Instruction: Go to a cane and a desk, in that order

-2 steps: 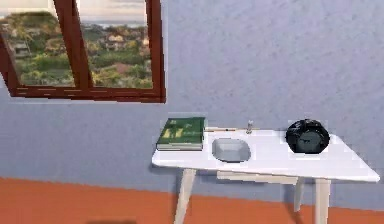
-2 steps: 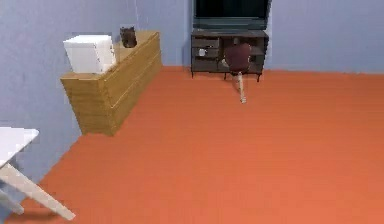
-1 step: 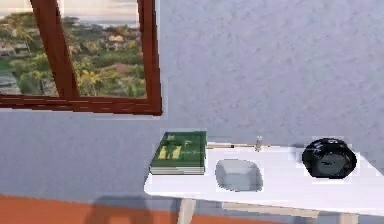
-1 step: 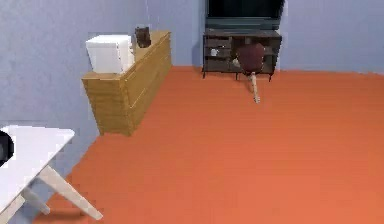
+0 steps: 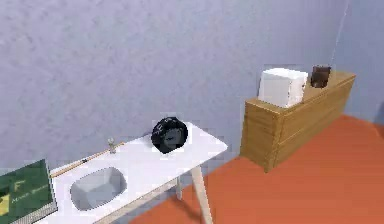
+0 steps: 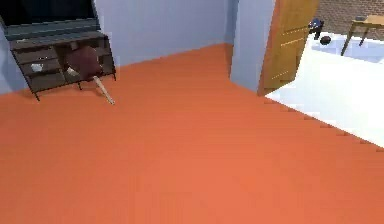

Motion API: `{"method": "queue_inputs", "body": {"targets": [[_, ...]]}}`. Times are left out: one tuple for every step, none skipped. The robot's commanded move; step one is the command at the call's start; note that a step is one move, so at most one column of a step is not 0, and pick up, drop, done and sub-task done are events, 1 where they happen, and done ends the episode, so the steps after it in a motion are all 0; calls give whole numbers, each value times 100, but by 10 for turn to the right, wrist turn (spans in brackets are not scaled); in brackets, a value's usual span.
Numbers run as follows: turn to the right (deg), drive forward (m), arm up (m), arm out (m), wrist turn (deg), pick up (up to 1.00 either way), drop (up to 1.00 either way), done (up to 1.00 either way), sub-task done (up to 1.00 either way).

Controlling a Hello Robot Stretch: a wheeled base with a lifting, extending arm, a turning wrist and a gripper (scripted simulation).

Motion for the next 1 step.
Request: {"method": "queue_inputs", "body": {"targets": [[450,0,0,0,0,0,0,0,0]]}}
